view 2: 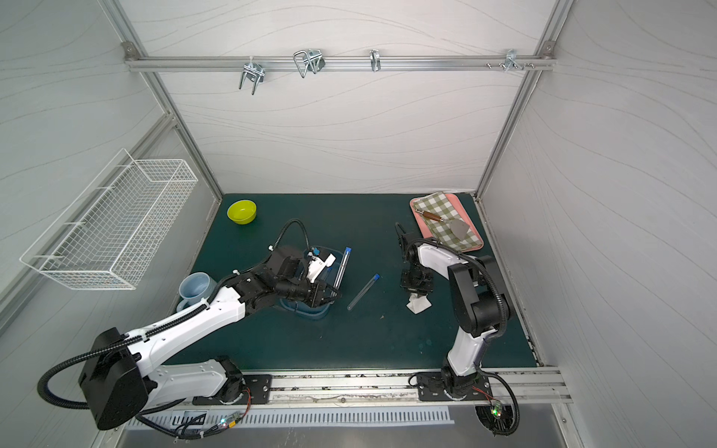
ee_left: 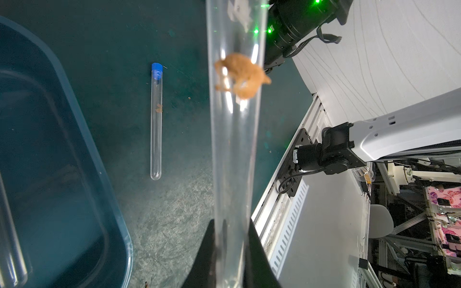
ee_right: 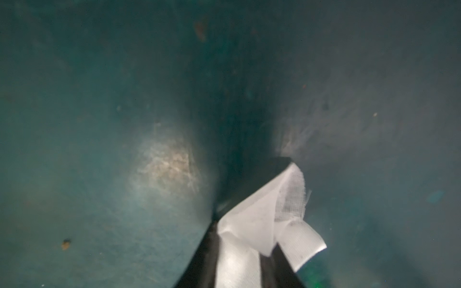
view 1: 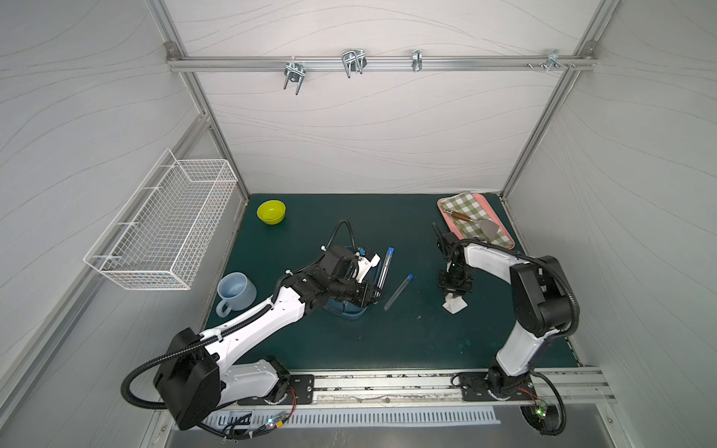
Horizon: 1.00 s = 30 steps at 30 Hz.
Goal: Wipe the exteriors of test tubes
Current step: Pick up the cleaning item at the center of the board.
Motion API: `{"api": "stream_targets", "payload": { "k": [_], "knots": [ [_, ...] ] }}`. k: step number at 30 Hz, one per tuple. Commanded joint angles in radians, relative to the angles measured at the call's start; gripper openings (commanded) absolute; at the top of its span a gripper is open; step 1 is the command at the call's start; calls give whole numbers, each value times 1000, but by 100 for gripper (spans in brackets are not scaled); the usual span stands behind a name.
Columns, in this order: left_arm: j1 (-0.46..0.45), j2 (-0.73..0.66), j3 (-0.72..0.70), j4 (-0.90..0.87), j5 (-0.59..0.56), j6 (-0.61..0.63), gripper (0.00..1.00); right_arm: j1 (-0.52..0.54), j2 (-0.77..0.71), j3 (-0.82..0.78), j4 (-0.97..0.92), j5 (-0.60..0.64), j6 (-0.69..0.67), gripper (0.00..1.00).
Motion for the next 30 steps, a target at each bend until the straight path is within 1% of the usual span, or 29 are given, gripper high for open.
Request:
{"api": "stream_targets", "payload": {
  "k": [1,5,6,8,11,12,18,21,24,26,30],
  "knots": [
    [6,5,17,36,16,-4,5,-6,19,-2,27,-9,-12,20],
    [6,2,16,32,14,-4,5,-5,11,-6,42,-23,-15,6],
    [7,1,14,30,13,-4,5,-6,-2,-7,41,-29,-15,3],
    [6,0,16,27,13,-4,5,-6,-45,-12,47,-56,-16,1],
    [7,-2,18,23,10,-4,5,-10,-160,-18,50,-107,-16,0],
    [7,-1,19,24,10,-2,5,-17,-203,-18,51,-143,-15,0],
    [7,21,31,29,24,-3,5,-109,-462,-54,131,-407,29,0],
    [7,37,45,49,41,-18,5,-120,-554,-78,206,-525,44,0],
    [5,61,65,61,55,-29,6,-119,-610,-104,308,-662,85,0],
    [3,78,83,68,66,-35,6,-105,-636,-120,379,-713,129,0],
    [-2,119,118,72,81,-45,6,-14,-656,-107,468,-716,167,0]
  ]
}}
